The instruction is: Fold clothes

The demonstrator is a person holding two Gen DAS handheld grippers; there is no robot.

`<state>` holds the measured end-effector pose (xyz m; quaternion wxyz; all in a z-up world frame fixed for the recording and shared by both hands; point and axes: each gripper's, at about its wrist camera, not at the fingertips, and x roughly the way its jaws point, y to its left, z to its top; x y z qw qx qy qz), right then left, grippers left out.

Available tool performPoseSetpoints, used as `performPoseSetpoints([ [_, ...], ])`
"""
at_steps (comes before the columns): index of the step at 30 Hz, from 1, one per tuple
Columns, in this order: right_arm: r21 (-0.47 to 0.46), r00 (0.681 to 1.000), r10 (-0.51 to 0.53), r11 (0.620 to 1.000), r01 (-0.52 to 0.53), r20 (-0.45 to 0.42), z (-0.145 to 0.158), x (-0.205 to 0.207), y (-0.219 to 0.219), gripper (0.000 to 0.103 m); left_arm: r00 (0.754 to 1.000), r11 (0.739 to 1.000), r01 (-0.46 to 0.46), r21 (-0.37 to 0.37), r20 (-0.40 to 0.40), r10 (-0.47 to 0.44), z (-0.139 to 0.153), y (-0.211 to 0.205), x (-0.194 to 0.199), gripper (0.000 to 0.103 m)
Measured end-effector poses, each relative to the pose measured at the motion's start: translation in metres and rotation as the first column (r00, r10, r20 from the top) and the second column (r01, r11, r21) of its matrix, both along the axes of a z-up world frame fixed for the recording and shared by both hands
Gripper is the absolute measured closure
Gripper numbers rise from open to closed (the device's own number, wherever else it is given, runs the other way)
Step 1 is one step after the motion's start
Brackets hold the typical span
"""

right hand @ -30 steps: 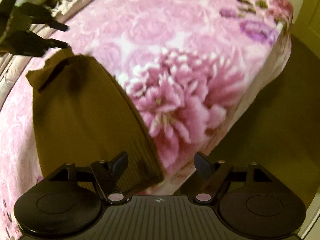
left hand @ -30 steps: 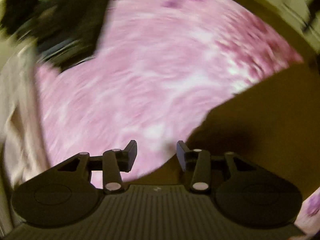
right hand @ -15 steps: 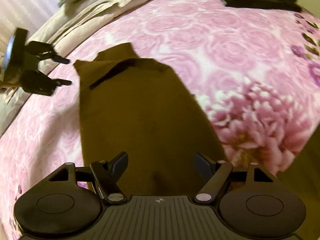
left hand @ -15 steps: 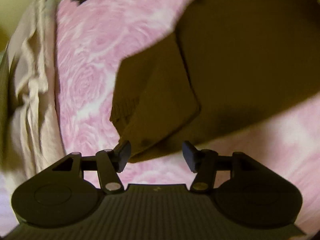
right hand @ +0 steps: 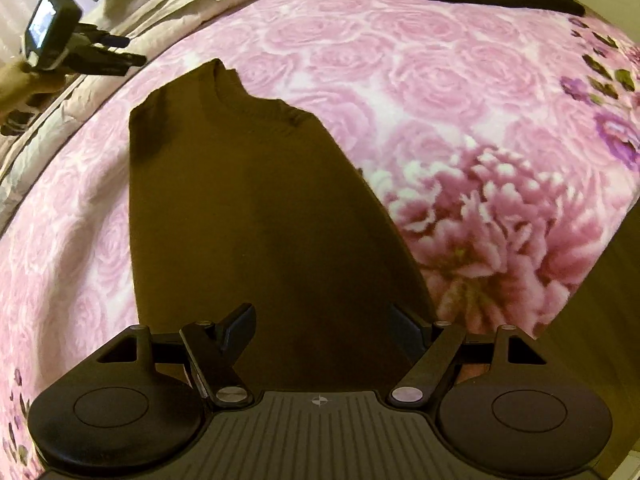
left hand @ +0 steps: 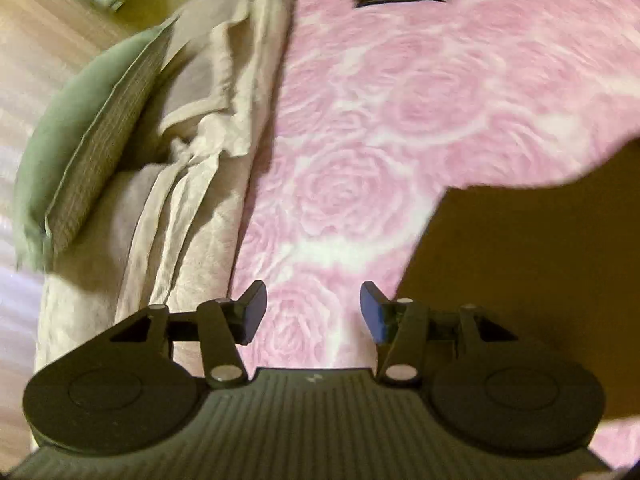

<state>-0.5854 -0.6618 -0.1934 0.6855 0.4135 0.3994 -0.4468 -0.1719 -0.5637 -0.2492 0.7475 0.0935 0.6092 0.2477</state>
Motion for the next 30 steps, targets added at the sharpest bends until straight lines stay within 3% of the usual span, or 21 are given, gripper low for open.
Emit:
performPoseSetpoints([
  [4, 0.007, 1.0, -0.007, 1.0, 0.007, 0.019, -0.004, 0.0, -0.002, 0.026, 0.996, 0.992, -0.093, -0.09, -0.005, 0.092, 0.001, -0.04, -0.016, 0.051],
  [7, 0.019, 0.999, -0.007, 1.0, 0.007, 0.032, -0.011, -0.002, -0.002, 0.026, 0.987, 0.969, -0.158, -0.188, 0.002, 0.162, -0.01, -0.082, -0.022, 0.051],
  [10, 0.052, 1.0, -0.008, 0.999, 0.007, 0.023, -0.022, -0.008, -0.002, 0.026, 0.971, 0.932, -0.225, -0.285, 0.009, 0.238, -0.021, -0.126, -0.015, 0.051],
  [13, 0.105, 1.0, -0.001, 0.994, -0.002, 0.025, -0.031, -0.016, 0.0, 0.026, 0.951, 0.901, -0.285, -0.327, 0.023, 0.309, -0.021, -0.17, -0.004, 0.051],
  [15, 0.144, 0.999, 0.035, 0.989, -0.037, 0.02, -0.037, -0.021, 0.003, 0.026, 0.895, 0.847, -0.409, -0.339, 0.031, 0.445, -0.019, -0.193, 0.002, 0.051],
  [16, 0.156, 0.998, 0.06, 0.986, -0.062, 0.017, -0.039, -0.022, 0.004, 0.026, 0.881, 0.829, -0.436, -0.35, 0.024, 0.473, -0.018, -0.205, 0.006, 0.051],
  [20, 0.191, 0.987, 0.158, 0.969, -0.157, 0.011, -0.041, -0.027, 0.006, 0.026, 0.845, 0.786, -0.489, -0.379, 0.02, 0.535, -0.003, -0.251, 0.016, 0.048],
  [22, 0.196, 0.979, 0.203, 0.96, -0.201, 0.01, -0.038, -0.03, 0.007, 0.026, 0.834, 0.777, -0.503, -0.379, 0.024, 0.552, 0.006, -0.271, 0.022, 0.047],
  [24, 0.201, 0.969, 0.247, 0.949, -0.244, 0.011, -0.035, -0.032, 0.008, 0.026, 0.8, 0.752, -0.543, -0.374, 0.04, 0.598, 0.016, -0.291, 0.029, 0.044],
  [26, 0.194, 0.96, 0.28, 0.942, -0.273, -0.005, -0.032, -0.035, 0.01, 0.026, 0.774, 0.736, -0.569, -0.367, 0.065, 0.63, 0.024, -0.311, 0.039, 0.044],
  [30, 0.185, 0.952, 0.274, 0.951, -0.247, -0.137, -0.03, -0.045, 0.02, 0.026, 0.789, 0.765, -0.542, -0.348, 0.105, 0.606, 0.032, -0.345, 0.062, 0.041],
])
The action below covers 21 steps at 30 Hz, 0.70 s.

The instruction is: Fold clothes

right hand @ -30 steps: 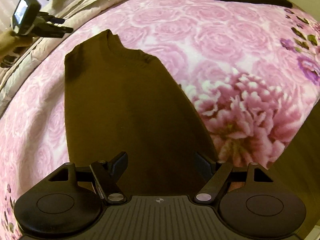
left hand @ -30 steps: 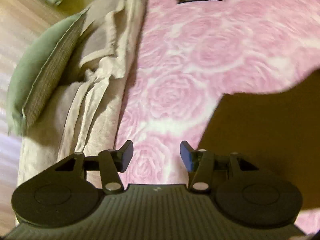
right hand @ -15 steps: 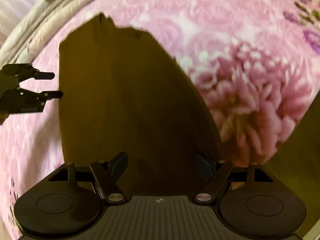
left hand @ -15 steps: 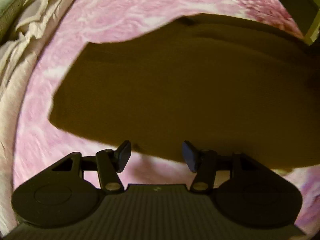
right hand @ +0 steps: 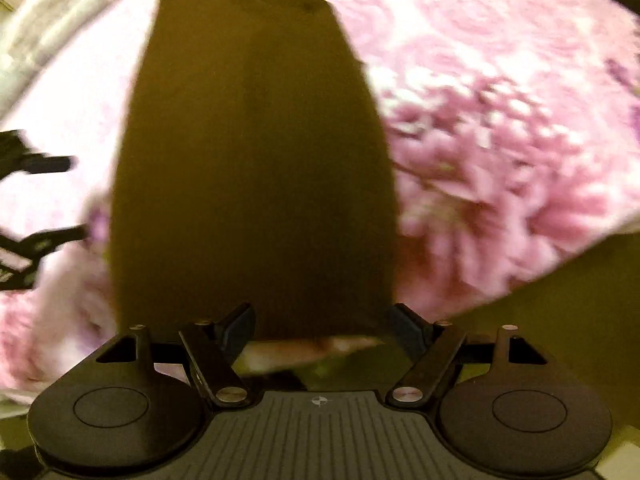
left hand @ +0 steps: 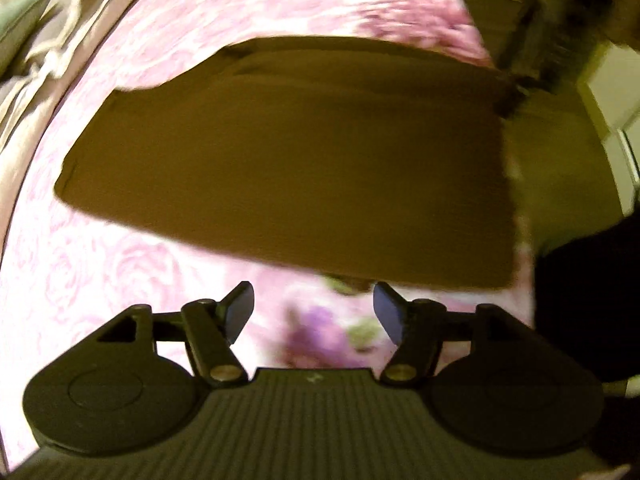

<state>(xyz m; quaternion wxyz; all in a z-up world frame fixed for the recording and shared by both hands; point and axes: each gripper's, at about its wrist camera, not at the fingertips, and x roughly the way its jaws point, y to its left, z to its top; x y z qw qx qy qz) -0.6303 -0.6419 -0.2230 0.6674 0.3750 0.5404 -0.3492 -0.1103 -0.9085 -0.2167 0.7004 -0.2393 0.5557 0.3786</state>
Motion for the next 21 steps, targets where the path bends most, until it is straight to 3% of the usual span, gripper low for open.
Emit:
performPoseSetpoints([
  [4, -0.052, 0.999, -0.048, 0.997, 0.048, 0.013, 0.015, -0.011, 0.015, 0.026, 0.999, 0.998, 0.039, 0.055, 0.006, -0.04, 0.007, -0.029, 0.013, 0.039],
  [8, -0.162, 0.999, 0.034, 0.986, -0.03, 0.019, 0.028, -0.004, 0.043, 0.026, 0.999, 0.991, 0.047, 0.122, 0.0, -0.047, 0.01, -0.064, 0.027, 0.039],
  [10, -0.19, 0.997, 0.08, 0.979, -0.078, 0.003, 0.03, 0.006, 0.052, 0.025, 0.995, 0.984, -0.1, 0.15, -0.008, 0.103, 0.008, -0.076, 0.036, 0.039],
  [12, -0.209, 0.991, 0.131, 0.969, -0.131, -0.013, 0.036, 0.013, 0.063, 0.025, 0.986, 0.972, -0.162, 0.17, -0.01, 0.166, 0.005, -0.085, 0.046, 0.039],
  [15, -0.229, 0.976, 0.215, 0.949, -0.217, -0.033, 0.042, 0.015, 0.075, 0.025, 0.993, 0.972, -0.073, 0.224, -0.077, 0.092, -0.002, -0.094, 0.061, 0.039],
  [18, -0.26, 0.942, 0.331, 0.905, -0.336, -0.065, 0.042, 0.017, 0.082, 0.015, 0.983, 0.954, -0.052, 0.295, -0.154, 0.101, -0.015, -0.094, 0.071, 0.039],
  [19, -0.286, 0.924, 0.374, 0.879, -0.381, -0.081, 0.041, 0.016, 0.083, 0.004, 0.978, 0.947, -0.053, 0.317, -0.173, 0.113, -0.019, -0.092, 0.072, 0.039],
  [21, -0.35, 0.882, 0.456, 0.812, -0.467, -0.12, 0.039, 0.013, 0.083, 0.001, 0.969, 0.933, -0.091, 0.348, -0.183, 0.163, -0.03, -0.086, 0.071, 0.039],
])
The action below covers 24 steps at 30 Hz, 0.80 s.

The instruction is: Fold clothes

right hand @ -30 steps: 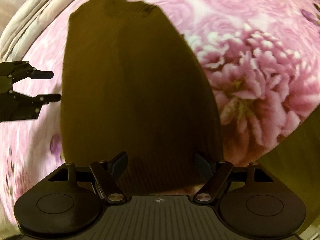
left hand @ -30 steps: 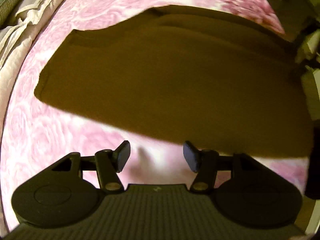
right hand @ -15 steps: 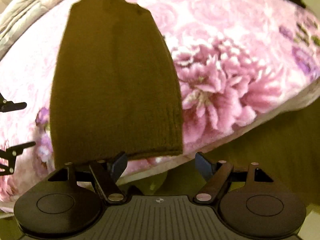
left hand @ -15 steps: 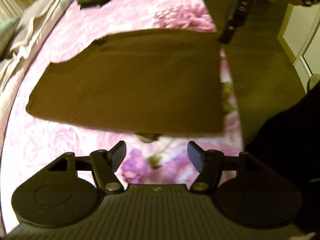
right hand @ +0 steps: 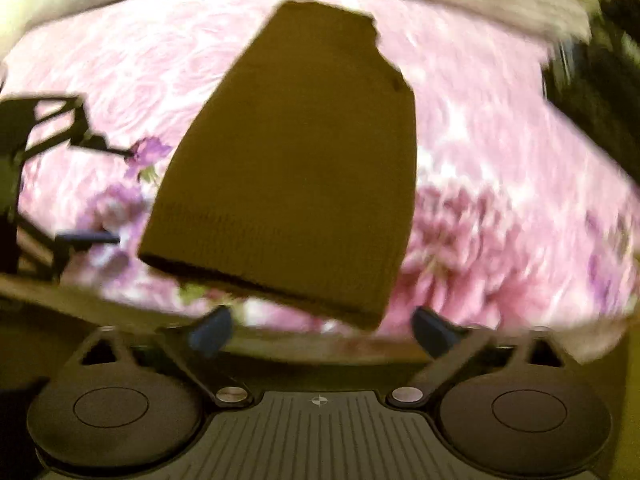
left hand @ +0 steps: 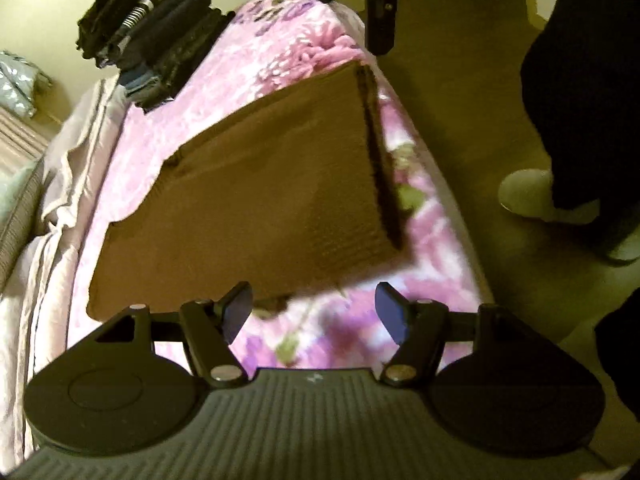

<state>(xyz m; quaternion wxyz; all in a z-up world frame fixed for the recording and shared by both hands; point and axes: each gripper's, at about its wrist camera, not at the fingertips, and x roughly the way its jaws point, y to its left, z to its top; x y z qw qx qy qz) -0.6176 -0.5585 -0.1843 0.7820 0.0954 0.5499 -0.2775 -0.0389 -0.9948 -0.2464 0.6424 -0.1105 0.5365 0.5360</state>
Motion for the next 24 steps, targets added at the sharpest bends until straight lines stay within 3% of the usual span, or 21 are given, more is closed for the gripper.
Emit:
performPoseSetpoints([
  [3, -0.129, 0.981, 0.189, 0.973, -0.193, -0.038, -0.013, -0.009, -0.001, 0.001, 0.997, 0.998, -0.052, 0.026, -0.059, 0.054, -0.018, 0.003, 0.001, 0.039],
  [4, -0.162, 0.968, 0.248, 0.954, -0.252, -0.044, -0.018, -0.014, -0.002, 0.001, 0.944, 0.949, -0.312, 0.045, -0.096, 0.315, -0.025, 0.004, 0.003, 0.039],
  [5, -0.188, 0.951, 0.306, 0.933, -0.307, -0.038, -0.024, -0.02, -0.005, 0.001, 0.836, 0.846, -0.529, 0.072, -0.126, 0.534, -0.032, 0.005, 0.004, 0.039],
  [8, -0.263, 0.881, 0.474, 0.848, -0.46, -0.011, -0.044, -0.042, -0.012, 0.001, 0.825, 0.847, -0.516, 0.125, -0.194, 0.531, -0.046, 0.006, 0.009, 0.037],
  [11, -0.366, 0.83, 0.558, 0.77, -0.523, -0.011, -0.064, -0.059, -0.016, 0.001, 0.784, 0.815, -0.551, 0.176, -0.225, 0.579, -0.054, 0.011, 0.008, 0.035],
  [14, -0.432, 0.814, 0.578, 0.747, -0.505, 0.05, -0.079, -0.073, -0.018, 0.001, 0.735, 0.78, -0.586, 0.218, -0.263, 0.625, -0.059, 0.016, 0.009, 0.034],
  [19, -0.537, 0.766, 0.625, 0.703, -0.467, 0.153, -0.098, -0.091, -0.008, 0.001, 0.715, 0.8, -0.542, 0.258, -0.358, 0.601, -0.066, 0.018, 0.015, 0.027],
  [20, -0.553, 0.757, 0.633, 0.693, -0.462, 0.162, -0.103, -0.093, -0.006, 0.001, 0.693, 0.782, -0.561, 0.27, -0.363, 0.623, -0.067, 0.018, 0.014, 0.027],
  [24, -0.622, 0.714, 0.677, 0.64, -0.451, 0.178, -0.117, -0.101, -0.001, 0.001, 0.653, 0.783, -0.548, 0.293, -0.435, 0.62, -0.073, 0.024, 0.021, 0.029],
])
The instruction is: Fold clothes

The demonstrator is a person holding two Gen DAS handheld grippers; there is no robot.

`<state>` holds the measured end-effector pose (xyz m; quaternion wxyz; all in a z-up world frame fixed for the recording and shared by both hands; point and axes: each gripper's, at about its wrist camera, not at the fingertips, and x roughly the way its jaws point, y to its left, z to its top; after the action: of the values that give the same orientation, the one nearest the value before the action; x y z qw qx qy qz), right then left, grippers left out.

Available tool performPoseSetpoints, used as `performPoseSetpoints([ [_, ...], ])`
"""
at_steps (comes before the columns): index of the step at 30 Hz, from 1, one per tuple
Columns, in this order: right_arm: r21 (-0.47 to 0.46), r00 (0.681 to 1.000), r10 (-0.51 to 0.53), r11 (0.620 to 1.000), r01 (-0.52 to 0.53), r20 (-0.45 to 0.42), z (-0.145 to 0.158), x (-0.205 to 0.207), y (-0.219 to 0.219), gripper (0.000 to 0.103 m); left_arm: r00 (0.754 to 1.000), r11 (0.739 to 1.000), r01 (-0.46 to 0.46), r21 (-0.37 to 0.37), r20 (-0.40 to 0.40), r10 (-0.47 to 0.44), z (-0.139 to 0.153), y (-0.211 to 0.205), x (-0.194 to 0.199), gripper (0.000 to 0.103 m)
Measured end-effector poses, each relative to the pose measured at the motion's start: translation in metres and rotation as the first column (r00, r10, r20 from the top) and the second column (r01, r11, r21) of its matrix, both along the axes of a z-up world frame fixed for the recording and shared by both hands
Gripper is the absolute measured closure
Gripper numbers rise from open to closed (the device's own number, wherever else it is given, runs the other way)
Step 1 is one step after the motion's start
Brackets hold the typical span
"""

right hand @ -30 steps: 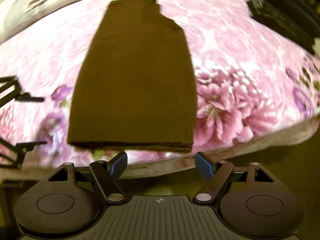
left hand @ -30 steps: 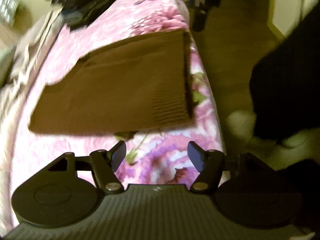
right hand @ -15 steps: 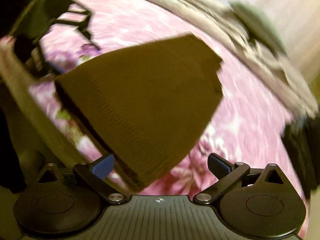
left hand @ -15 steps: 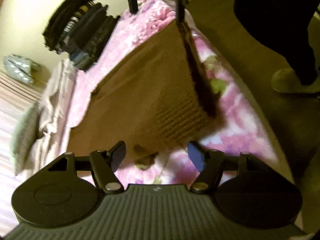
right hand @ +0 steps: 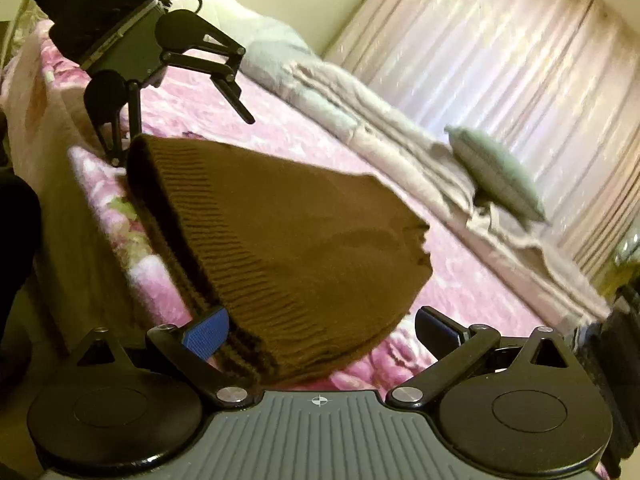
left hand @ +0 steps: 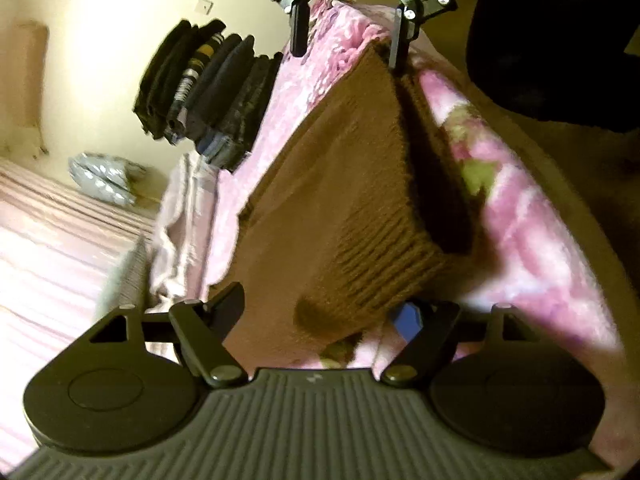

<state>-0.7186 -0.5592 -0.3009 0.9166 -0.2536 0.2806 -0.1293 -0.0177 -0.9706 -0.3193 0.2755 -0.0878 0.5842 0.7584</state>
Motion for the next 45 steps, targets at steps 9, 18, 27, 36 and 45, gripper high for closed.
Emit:
performPoseSetpoints([
  [9, -0.117, 0.998, 0.016, 0.993, -0.009, 0.059, 0.011, -0.038, 0.004, 0.001, 0.992, 0.98, -0.12, -0.156, -0.046, 0.114, -0.006, 0.032, 0.021, 0.041],
  [18, -0.229, 0.984, 0.145, 0.959, -0.165, -0.102, 0.006, -0.043, -0.015, 0.002, 0.983, 0.952, -0.175, -0.252, -0.002, 0.181, -0.007, 0.047, 0.015, 0.047],
  [27, -0.389, 0.896, 0.302, 0.821, -0.418, -0.325, -0.017, -0.02, -0.019, 0.024, 0.975, 0.971, -0.214, -0.102, 0.031, 0.219, -0.004, 0.028, 0.014, 0.049],
  [36, -0.365, 0.863, 0.371, 0.794, -0.486, -0.343, -0.022, -0.002, -0.012, 0.059, 0.974, 0.974, -0.218, -0.057, 0.041, 0.221, -0.004, 0.025, 0.015, 0.058],
  [45, -0.307, 0.901, 0.326, 0.859, -0.409, -0.287, 0.013, -0.006, -0.012, 0.086, 0.958, 0.959, -0.277, -0.056, 0.065, 0.281, 0.022, 0.03, 0.006, 0.092],
])
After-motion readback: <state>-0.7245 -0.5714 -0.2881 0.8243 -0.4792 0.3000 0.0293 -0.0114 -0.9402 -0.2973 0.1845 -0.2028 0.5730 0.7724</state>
